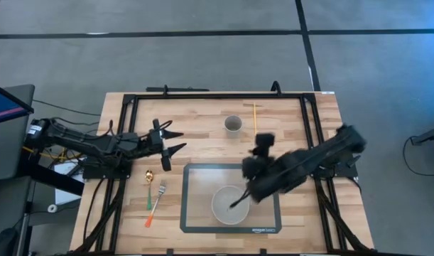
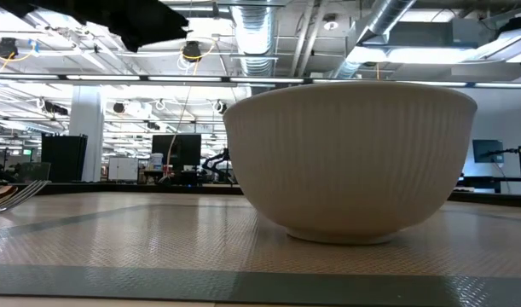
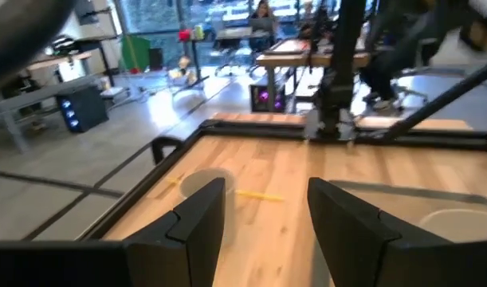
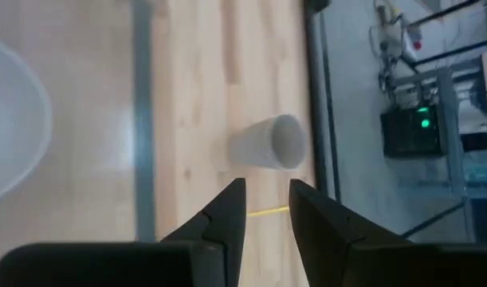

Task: Pick & Place Utensil
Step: Put the orange fork into the gray bowl on the brown mat

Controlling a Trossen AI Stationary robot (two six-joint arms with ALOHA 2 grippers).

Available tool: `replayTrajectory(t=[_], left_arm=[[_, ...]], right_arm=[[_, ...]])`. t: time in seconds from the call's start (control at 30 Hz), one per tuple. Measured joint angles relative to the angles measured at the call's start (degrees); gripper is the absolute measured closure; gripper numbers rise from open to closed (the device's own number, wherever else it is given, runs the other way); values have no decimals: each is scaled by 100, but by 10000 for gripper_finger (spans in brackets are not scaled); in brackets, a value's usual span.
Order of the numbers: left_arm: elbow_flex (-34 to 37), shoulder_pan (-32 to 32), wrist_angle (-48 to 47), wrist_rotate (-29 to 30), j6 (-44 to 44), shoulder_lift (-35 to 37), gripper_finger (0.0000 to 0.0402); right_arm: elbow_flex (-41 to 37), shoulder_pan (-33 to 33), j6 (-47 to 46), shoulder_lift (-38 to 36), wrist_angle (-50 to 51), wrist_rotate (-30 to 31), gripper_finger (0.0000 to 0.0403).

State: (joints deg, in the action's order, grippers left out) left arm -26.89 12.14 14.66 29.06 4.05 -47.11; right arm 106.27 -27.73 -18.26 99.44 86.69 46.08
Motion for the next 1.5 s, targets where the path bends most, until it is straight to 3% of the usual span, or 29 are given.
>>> replayTrajectory(t=[0.1,0.2,0.27,0.47,0.53,0.63,0.87,1.13,1.27,1.4,1.5], left_arm=[[0,-212,59,1,-38,-114,220],[0,-365,103,3,-146,-249,220],[2,-462,95,0,-183,-337,220],[2,-639,364,2,-196,-605,220],[2,-658,361,2,-179,-632,220],[2,-658,353,2,-166,-628,220],[2,-851,346,4,103,-691,220],[46,-1265,355,-73,-354,-1032,220],[46,-1092,-133,-513,-1160,-1042,220],[48,-891,142,-1050,-1659,-952,220],[46,-621,604,-1088,-1658,-821,225]], right_arm=[[-688,288,154,-831,-493,31,312],[-1847,767,613,-1850,-1725,-228,312],[-2821,1190,1090,-2505,-2895,-869,312],[-5885,2287,1849,-3891,-7350,-3633,312],[-6603,2483,2143,-4049,-8426,-4111,312],[-7293,2686,2484,-4106,-9290,-4191,312],[-7686,3066,2077,-3987,-9789,-4172,312],[-7609,3279,2148,-3853,-10261,-4186,312],[-7522,3323,2625,-3878,-10323,-4310,312],[-7526,3403,1686,-3589,-10511,-4312,312],[-7524,3283,1638,-3393,-10592,-4310,312]])
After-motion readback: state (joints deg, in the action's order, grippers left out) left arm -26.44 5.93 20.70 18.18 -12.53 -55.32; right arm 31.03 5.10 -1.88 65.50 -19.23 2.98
